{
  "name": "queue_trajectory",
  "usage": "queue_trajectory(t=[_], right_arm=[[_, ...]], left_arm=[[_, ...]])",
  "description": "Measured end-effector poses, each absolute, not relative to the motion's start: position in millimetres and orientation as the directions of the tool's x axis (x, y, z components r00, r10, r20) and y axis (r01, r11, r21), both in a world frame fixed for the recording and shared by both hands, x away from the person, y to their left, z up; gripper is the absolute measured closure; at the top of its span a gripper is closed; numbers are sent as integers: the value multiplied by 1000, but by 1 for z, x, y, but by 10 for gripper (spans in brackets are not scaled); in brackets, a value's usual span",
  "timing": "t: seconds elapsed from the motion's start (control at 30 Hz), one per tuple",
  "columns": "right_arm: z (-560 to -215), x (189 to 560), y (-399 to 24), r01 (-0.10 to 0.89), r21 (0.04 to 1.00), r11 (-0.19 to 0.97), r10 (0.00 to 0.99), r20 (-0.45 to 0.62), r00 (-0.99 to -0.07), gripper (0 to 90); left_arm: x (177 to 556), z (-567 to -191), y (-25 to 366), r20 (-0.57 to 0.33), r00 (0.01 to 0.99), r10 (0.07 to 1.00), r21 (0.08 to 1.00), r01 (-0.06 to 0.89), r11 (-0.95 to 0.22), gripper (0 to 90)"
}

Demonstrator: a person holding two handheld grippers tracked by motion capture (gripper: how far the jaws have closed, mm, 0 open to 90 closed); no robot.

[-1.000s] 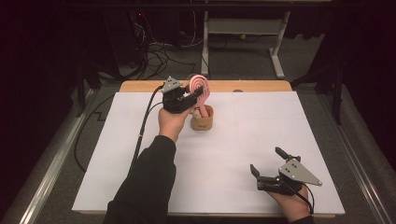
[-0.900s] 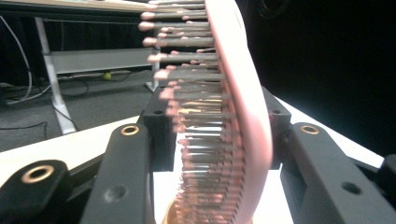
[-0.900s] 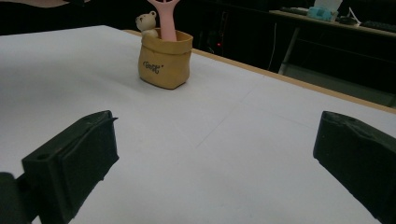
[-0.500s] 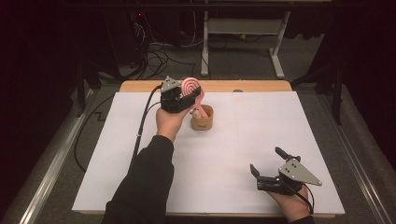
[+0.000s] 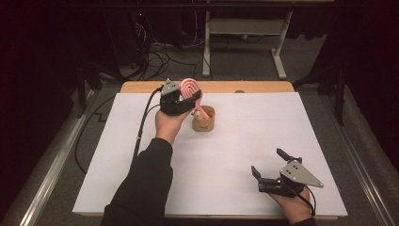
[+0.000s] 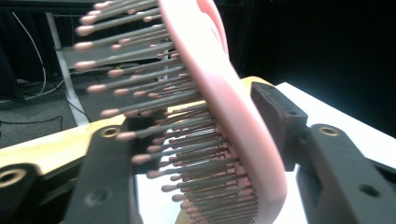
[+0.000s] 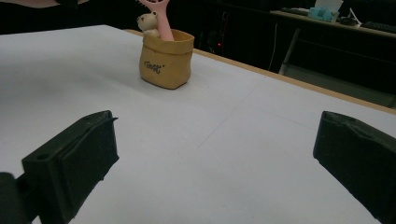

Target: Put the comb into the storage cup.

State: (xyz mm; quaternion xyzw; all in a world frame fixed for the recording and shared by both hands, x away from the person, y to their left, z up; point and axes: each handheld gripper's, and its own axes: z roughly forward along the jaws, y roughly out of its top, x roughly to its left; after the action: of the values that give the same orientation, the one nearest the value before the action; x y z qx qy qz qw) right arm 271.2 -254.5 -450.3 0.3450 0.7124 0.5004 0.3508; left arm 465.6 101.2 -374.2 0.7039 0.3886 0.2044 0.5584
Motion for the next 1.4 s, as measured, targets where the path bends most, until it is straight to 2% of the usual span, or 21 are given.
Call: queue_trajectory(t=[0.13, 0.23, 0.33, 0.53, 0.87, 1.3, 1.4], right_arm=[[-450, 271, -254, 142, 955, 261, 843, -154, -515, 3], [-451, 271, -254, 142, 955, 261, 843, -154, -516, 3], [-451, 271, -254, 143, 955, 261, 843, -153, -516, 3], [-450, 271, -254, 139, 955, 261, 841, -155, -519, 3], [-451, 270, -254, 141, 956, 258, 844, -152, -514, 3], [-453, 270, -253, 145, 953, 267, 842, -157, -517, 3], [-453, 270, -253, 145, 953, 267, 842, -157, -515, 3]], left_arm=[[466, -375, 103, -144, 609, 780, 943, 324, -78, 378], [465, -375, 104, -138, 605, 784, 942, 324, -85, 375], [465, -376, 106, -144, 601, 787, 940, 332, -82, 323], [464, -379, 114, -157, 607, 779, 941, 332, -69, 283], [462, -382, 124, -160, 595, 787, 928, 363, -86, 9], [447, -388, 137, -167, 602, 781, 930, 360, -78, 0], [438, -396, 144, -206, 605, 769, 932, 361, -35, 0]])
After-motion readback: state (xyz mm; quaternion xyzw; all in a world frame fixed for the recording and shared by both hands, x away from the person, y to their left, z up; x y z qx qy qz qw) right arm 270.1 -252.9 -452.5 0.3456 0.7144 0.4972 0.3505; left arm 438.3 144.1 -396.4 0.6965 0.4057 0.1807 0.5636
